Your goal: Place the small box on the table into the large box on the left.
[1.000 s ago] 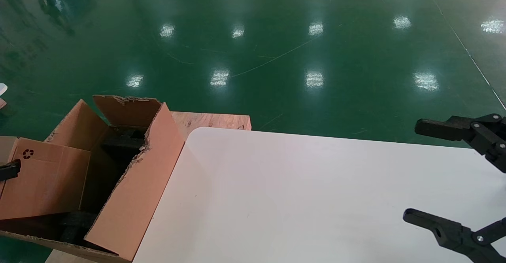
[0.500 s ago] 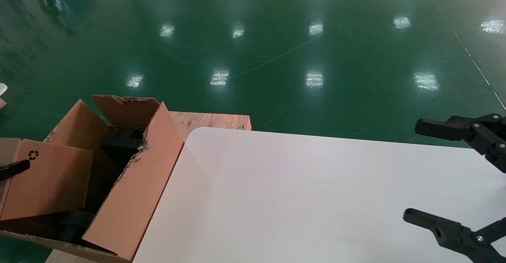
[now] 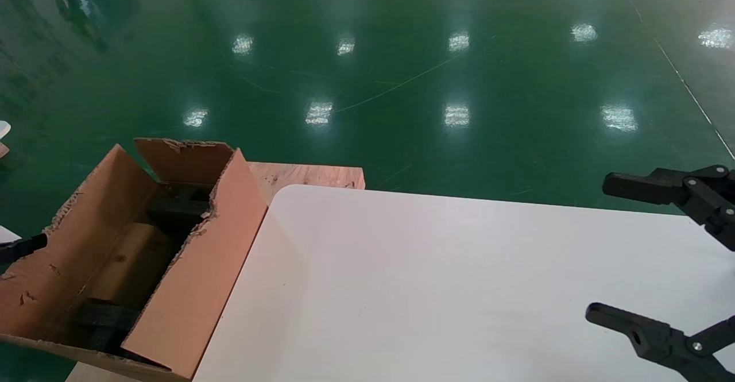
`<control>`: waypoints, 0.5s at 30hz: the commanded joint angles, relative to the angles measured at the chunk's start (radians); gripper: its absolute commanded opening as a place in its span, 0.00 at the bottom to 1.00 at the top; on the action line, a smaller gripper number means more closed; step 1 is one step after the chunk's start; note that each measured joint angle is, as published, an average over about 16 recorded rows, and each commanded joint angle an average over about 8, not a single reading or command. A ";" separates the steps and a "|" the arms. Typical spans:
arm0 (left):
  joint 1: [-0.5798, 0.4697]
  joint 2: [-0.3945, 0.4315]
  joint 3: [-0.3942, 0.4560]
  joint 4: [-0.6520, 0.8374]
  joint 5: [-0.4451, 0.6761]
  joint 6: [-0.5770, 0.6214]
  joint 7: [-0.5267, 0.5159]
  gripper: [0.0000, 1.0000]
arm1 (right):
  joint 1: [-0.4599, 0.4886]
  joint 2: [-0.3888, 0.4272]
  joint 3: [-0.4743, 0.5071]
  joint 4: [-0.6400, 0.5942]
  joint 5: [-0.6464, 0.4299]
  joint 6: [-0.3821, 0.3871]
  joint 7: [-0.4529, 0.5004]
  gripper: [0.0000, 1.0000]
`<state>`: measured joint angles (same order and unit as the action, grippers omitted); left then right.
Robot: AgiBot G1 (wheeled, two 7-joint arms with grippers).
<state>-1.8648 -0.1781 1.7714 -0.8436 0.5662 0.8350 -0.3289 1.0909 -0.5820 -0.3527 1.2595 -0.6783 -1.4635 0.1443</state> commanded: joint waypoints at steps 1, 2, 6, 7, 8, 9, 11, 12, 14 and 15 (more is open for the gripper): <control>0.001 0.000 0.000 0.000 0.001 0.000 0.000 1.00 | 0.000 0.000 0.000 0.000 0.000 0.000 0.000 1.00; 0.000 0.000 0.000 0.000 0.001 0.000 0.000 1.00 | 0.000 0.000 0.000 0.000 0.000 0.000 0.000 1.00; -0.008 0.008 -0.011 -0.006 -0.001 0.004 0.012 1.00 | 0.000 0.000 0.000 0.000 0.000 0.000 0.000 1.00; -0.012 0.012 -0.017 -0.008 -0.001 0.007 0.019 1.00 | 0.000 0.000 0.000 0.000 0.000 0.000 0.000 1.00; -0.017 0.018 -0.024 -0.010 -0.001 0.012 0.028 1.00 | 0.000 0.000 0.000 0.000 0.000 0.000 0.000 1.00; -0.024 0.026 -0.032 -0.012 -0.001 0.017 0.038 1.00 | 0.000 0.000 0.000 0.000 0.000 0.000 0.000 1.00; -0.038 0.047 -0.053 -0.014 0.002 0.033 0.061 1.00 | 0.000 0.000 0.000 0.000 0.000 0.000 0.000 1.00; -0.046 0.060 -0.065 -0.014 0.005 0.043 0.073 1.00 | 0.000 0.000 0.000 0.000 0.000 0.000 0.000 1.00; -0.064 0.091 -0.090 -0.010 0.014 0.067 0.096 1.00 | 0.000 0.000 0.000 0.000 0.000 0.000 0.000 1.00; -0.074 0.109 -0.103 -0.007 0.020 0.080 0.107 1.00 | 0.000 0.000 0.000 0.000 0.000 0.000 0.000 1.00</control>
<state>-1.9439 -0.0614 1.6671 -0.8458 0.5922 0.9204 -0.2287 1.0910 -0.5820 -0.3528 1.2593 -0.6783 -1.4636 0.1442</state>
